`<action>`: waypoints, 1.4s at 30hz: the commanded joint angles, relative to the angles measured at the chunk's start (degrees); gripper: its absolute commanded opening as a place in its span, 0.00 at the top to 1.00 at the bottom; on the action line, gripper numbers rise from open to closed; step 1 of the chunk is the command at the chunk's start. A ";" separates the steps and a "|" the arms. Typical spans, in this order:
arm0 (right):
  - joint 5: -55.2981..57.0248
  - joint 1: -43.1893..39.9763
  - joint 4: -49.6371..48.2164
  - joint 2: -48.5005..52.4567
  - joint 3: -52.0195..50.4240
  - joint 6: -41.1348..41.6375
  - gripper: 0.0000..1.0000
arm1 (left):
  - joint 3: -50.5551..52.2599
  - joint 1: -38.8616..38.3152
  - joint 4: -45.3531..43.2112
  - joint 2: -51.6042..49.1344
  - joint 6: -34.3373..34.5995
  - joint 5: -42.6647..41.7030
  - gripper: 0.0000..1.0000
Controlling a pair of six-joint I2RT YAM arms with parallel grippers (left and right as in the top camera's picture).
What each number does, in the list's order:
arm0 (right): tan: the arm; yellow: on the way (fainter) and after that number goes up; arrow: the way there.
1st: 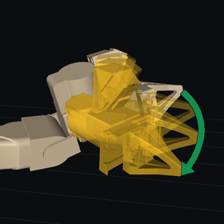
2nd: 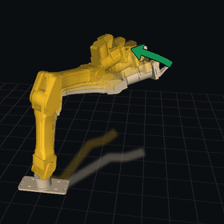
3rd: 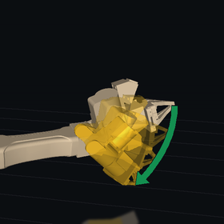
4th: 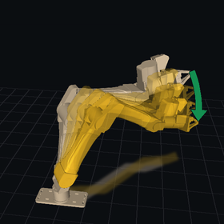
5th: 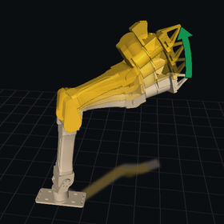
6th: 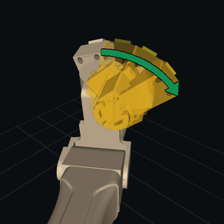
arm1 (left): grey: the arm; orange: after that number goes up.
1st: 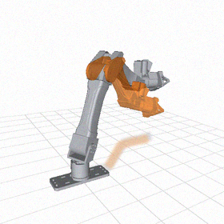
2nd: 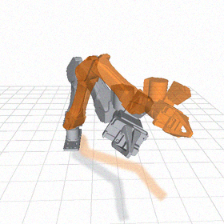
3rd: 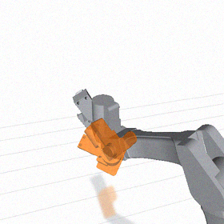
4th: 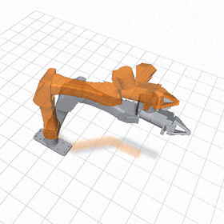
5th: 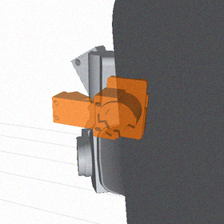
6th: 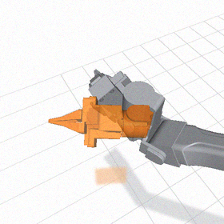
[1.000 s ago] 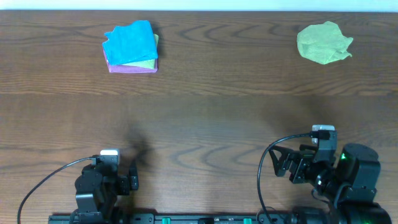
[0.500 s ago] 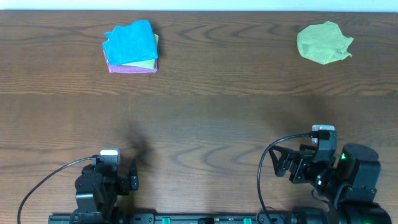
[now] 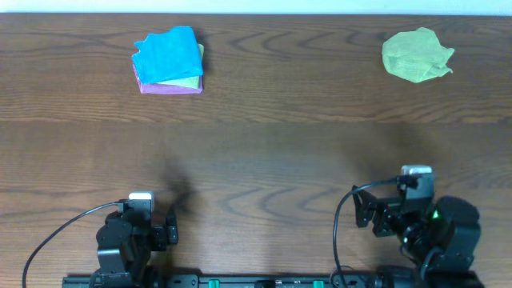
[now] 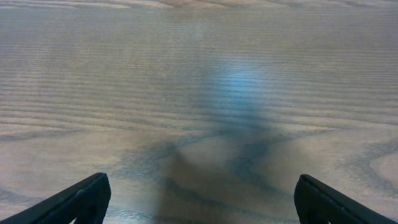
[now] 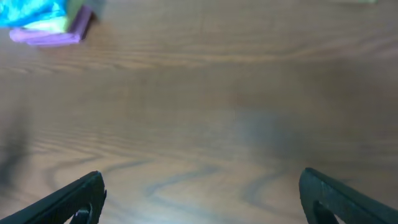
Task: Fold the cloth
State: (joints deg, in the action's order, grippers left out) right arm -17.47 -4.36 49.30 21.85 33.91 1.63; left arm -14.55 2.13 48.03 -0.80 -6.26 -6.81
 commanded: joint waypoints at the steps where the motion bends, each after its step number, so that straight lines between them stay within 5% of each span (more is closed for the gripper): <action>1: 1.49 -0.07 -1.51 -4.11 -4.79 -8.24 0.01 | 0.31 -0.28 3.41 0.59 -1.46 0.87 0.05; 16: 4.42 -0.07 -3.52 -16.46 -18.32 -10.25 0.01 | 0.31 -0.28 3.41 0.59 -1.46 0.87 0.05; 42: 11.72 5.40 -3.69 -21.57 -23.76 -3.13 0.01 | 0.31 -0.31 3.41 0.59 -1.46 0.87 0.05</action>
State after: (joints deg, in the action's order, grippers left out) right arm -7.53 0.32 45.58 0.95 10.96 -2.87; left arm -14.57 2.13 48.07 -0.73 -6.26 -6.61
